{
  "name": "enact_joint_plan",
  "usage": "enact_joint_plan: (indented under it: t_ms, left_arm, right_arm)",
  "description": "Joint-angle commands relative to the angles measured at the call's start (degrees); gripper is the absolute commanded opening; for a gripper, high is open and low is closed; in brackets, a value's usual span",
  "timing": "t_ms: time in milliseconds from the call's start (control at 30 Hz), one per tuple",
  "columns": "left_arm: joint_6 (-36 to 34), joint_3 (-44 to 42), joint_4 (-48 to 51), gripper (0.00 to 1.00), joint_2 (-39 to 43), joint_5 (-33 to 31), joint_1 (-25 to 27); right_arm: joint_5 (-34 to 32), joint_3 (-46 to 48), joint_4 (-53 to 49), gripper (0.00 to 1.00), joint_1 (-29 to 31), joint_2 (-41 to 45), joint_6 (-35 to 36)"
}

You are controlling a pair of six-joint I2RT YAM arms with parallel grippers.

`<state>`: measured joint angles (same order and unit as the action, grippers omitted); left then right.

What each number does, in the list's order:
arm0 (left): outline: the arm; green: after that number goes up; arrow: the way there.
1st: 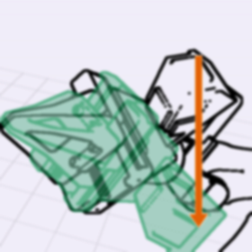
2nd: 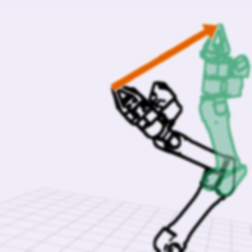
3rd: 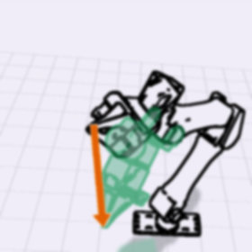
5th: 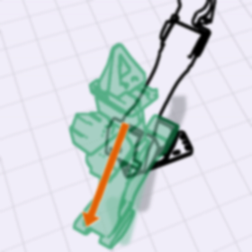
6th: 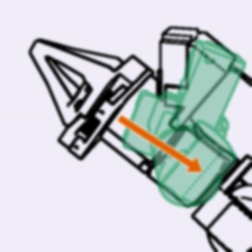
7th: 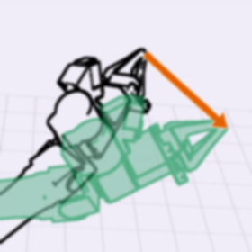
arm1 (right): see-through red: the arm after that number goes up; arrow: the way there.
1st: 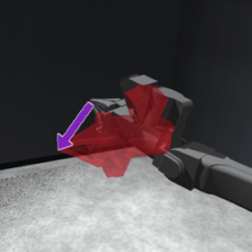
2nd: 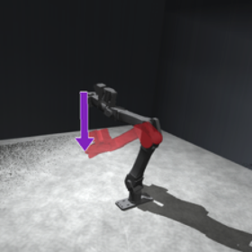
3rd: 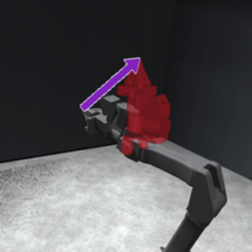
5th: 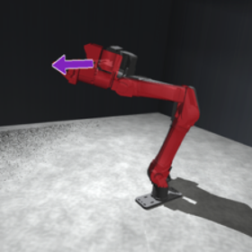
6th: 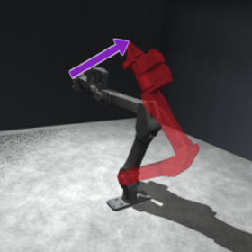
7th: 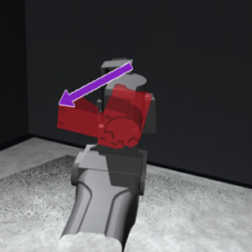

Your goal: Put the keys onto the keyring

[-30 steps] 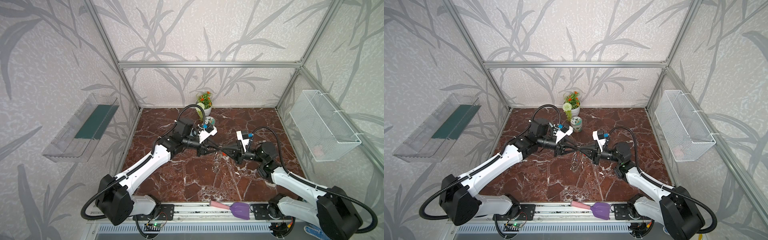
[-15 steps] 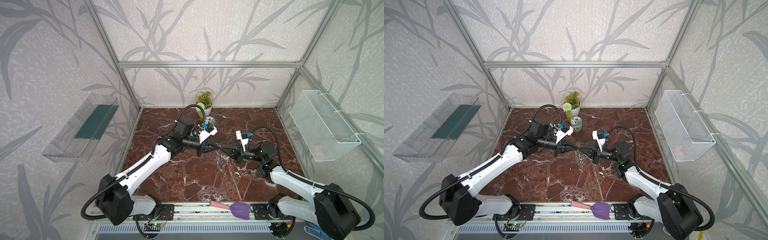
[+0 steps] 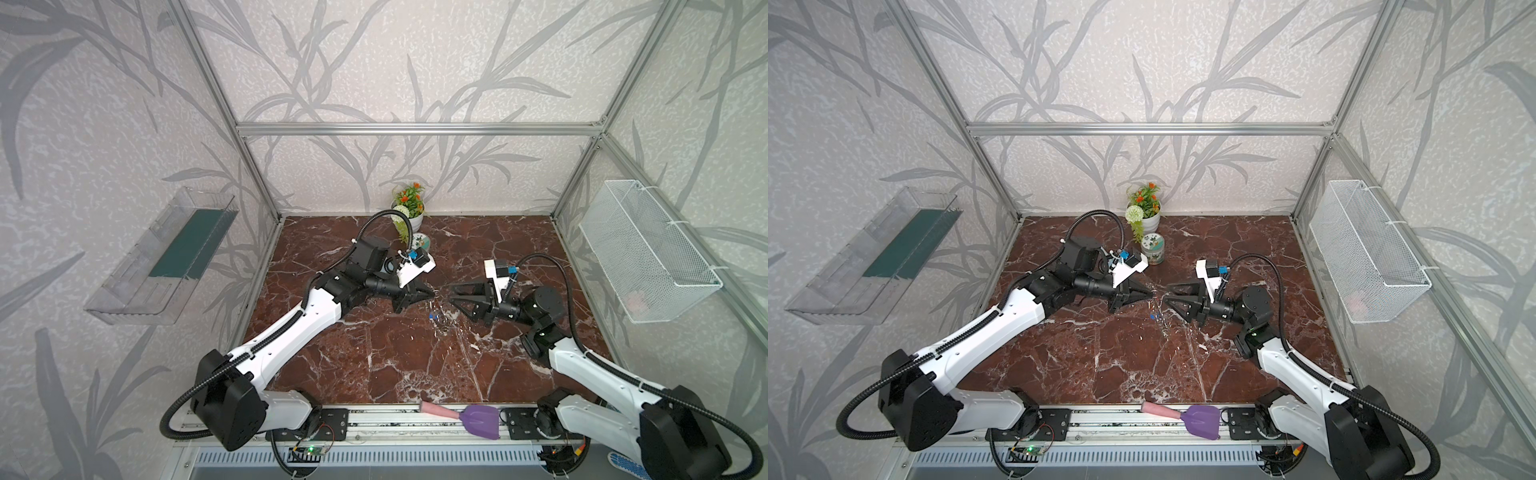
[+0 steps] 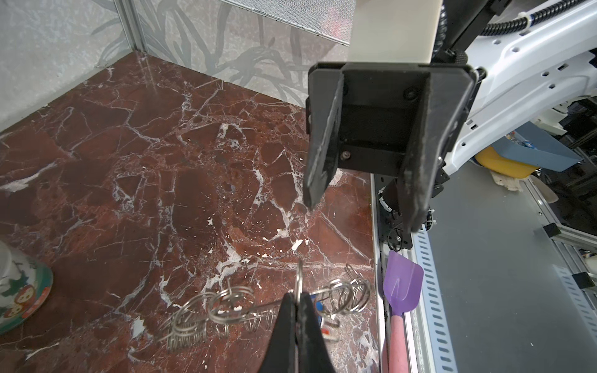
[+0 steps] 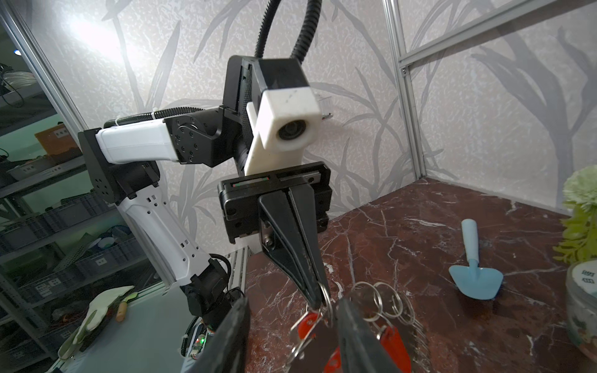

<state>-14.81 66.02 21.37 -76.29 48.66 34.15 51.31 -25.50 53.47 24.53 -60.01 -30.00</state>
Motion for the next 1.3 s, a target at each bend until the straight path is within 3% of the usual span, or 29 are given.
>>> enact_joint_plan:
  t_ms: [0,300,467,867,1067,1267]
  left_arm:
    - [-6.89,4.43,6.41,0.0,-0.33,-1.51,0.69]
    - [-18.53,15.77,25.26,0.0,-6.15,-5.89,3.67]
    - [-21.67,21.54,31.56,0.0,-9.7,-6.67,4.52]
    - [-23.56,28.05,36.66,0.0,-13.81,-5.87,5.83]
    - [-23.67,29.4,37.52,0.0,-15.0,-5.43,5.86]
    - [-23.07,30.57,37.87,0.0,-15.88,-4.87,5.92]
  right_arm:
    - [-0.89,-0.25,-4.51,0.47,-0.47,2.89,1.41]
    - [-0.23,-1.83,-4.54,0.42,-0.37,0.62,1.64]
    - [0.32,-2.52,-2.94,0.41,0.55,-1.87,1.42]
    - [1.68,-2.52,-0.12,0.35,2.22,-6.16,1.35]
    - [2.17,-2.54,-0.2,0.24,2.58,-6.6,1.67]
    - [2.3,-2.1,-1.3,0.19,2.87,-6.79,2.9]
